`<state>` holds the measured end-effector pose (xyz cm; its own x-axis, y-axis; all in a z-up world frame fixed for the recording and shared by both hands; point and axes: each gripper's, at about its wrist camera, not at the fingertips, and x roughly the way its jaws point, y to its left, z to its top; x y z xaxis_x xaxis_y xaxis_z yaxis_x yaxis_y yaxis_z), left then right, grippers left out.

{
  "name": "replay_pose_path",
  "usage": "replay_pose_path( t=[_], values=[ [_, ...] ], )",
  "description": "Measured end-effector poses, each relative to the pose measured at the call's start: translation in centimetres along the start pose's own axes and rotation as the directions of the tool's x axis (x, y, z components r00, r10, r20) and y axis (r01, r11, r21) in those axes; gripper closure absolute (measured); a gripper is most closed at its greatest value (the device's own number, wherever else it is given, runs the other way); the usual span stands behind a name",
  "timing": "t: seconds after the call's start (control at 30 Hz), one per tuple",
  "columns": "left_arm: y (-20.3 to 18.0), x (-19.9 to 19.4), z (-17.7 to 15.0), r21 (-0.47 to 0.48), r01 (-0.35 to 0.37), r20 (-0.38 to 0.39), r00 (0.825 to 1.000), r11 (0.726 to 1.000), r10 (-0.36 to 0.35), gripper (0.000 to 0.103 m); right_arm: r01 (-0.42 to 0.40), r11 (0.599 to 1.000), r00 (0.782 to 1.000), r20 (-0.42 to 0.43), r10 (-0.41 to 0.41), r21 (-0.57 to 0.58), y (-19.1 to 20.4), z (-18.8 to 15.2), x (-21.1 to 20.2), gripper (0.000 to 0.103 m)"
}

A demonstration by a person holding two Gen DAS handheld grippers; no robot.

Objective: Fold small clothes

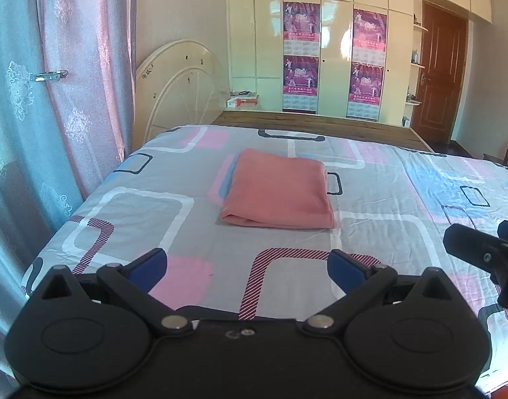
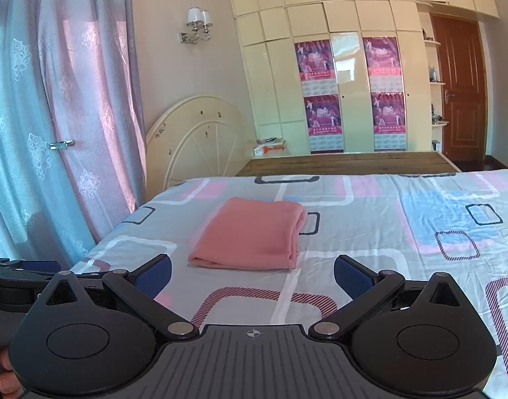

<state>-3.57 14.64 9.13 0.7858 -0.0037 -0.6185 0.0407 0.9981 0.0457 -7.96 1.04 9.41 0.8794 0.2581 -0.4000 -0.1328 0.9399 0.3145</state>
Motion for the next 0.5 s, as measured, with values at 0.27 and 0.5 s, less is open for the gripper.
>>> replay_pose_path(
  t=[0.27,0.5],
  values=[
    [-0.05,0.23,0.07,-0.003,0.0,-0.008,1.0,1.0,-0.001,0.001,-0.003,1.0,1.0,-0.004,0.003,0.005,0.03,0.01,0.2,0.0],
    [0.08,0.76,0.2,-0.005,-0.004,-0.016,1.0,1.0,0.004,0.001,0.0,1.0,1.0,-0.008,0.0,0.004,-0.07,0.07,0.63,0.001]
  ],
)
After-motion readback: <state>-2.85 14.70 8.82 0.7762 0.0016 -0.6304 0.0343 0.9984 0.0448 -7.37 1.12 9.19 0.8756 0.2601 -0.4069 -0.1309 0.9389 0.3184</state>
